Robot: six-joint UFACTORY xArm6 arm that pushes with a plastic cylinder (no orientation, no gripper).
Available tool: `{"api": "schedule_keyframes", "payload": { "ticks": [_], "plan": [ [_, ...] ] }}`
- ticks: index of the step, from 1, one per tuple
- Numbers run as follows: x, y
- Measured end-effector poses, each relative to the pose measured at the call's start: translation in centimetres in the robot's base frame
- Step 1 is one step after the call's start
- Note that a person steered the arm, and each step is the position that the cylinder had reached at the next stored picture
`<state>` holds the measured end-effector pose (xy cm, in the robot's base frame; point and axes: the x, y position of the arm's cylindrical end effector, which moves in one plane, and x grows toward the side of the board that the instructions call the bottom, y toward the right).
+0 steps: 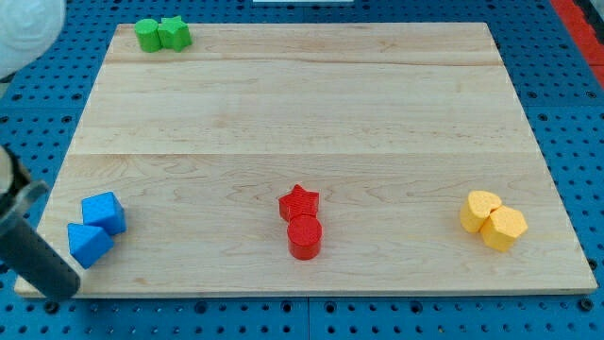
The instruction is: Push the blue triangle towards the center of the board
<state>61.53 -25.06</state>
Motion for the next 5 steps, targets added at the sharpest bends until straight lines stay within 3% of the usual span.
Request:
{"api": "schedule_keyframes", "payload": {
  "ticks": [2, 5],
  "plan": [
    [-2.4, -2.2],
    [-4.3, 0.1]
  ]
}}
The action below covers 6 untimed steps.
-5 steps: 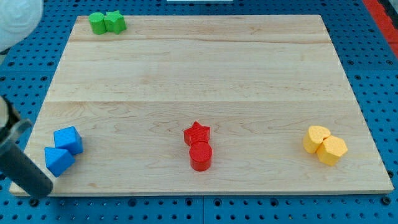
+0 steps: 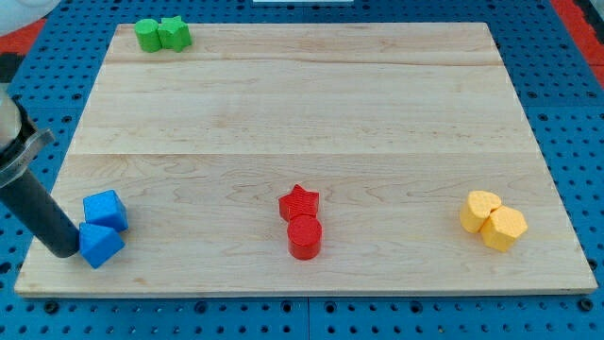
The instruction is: Push the blue triangle towards the center of the board
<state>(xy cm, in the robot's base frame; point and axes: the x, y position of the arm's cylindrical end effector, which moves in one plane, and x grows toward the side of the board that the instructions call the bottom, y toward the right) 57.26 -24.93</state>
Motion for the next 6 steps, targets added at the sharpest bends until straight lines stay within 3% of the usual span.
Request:
{"api": "schedule_keyframes", "payload": {
  "ticks": [3, 6],
  "plan": [
    [1.7, 4.2],
    [-3.2, 8.1]
  ]
}}
